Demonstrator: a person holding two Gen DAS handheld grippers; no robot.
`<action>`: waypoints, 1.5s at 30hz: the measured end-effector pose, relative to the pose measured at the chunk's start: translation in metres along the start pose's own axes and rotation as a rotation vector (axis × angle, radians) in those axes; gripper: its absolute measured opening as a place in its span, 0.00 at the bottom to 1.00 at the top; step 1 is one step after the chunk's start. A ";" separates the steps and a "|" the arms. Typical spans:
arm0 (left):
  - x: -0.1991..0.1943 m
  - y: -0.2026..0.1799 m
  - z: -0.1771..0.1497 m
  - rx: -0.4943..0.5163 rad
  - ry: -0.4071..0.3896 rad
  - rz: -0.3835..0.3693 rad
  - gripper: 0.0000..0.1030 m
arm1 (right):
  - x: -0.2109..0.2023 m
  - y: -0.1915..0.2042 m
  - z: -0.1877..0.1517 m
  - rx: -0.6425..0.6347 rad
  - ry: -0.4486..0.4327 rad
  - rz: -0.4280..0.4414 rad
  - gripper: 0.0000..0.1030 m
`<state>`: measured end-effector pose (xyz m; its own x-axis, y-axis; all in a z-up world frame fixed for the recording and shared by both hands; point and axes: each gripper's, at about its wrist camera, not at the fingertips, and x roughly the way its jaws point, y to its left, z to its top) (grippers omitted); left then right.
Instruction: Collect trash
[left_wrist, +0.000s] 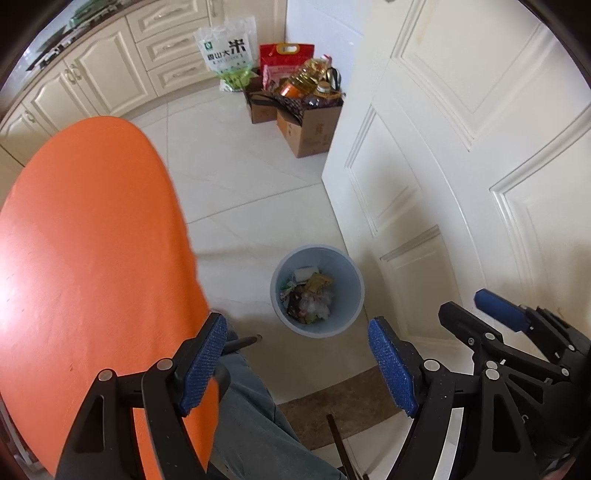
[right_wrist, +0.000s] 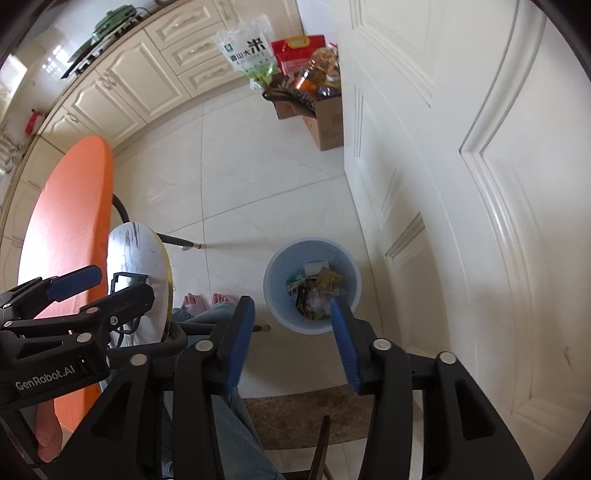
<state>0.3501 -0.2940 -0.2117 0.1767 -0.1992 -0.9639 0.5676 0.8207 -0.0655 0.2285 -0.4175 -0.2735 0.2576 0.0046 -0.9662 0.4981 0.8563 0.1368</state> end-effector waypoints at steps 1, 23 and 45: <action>-0.006 0.000 -0.006 -0.004 -0.009 0.008 0.73 | -0.005 0.003 -0.001 -0.011 -0.010 -0.005 0.58; -0.170 -0.014 -0.217 -0.324 -0.394 0.179 0.78 | -0.137 0.084 -0.064 -0.278 -0.383 0.105 0.89; -0.279 -0.150 -0.451 -0.494 -0.880 0.459 0.93 | -0.264 0.099 -0.145 -0.444 -0.861 0.186 1.00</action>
<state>-0.1468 -0.1204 -0.0495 0.9091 0.0285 -0.4156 -0.0469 0.9983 -0.0341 0.0903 -0.2590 -0.0369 0.9026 -0.0681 -0.4250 0.0780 0.9969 0.0059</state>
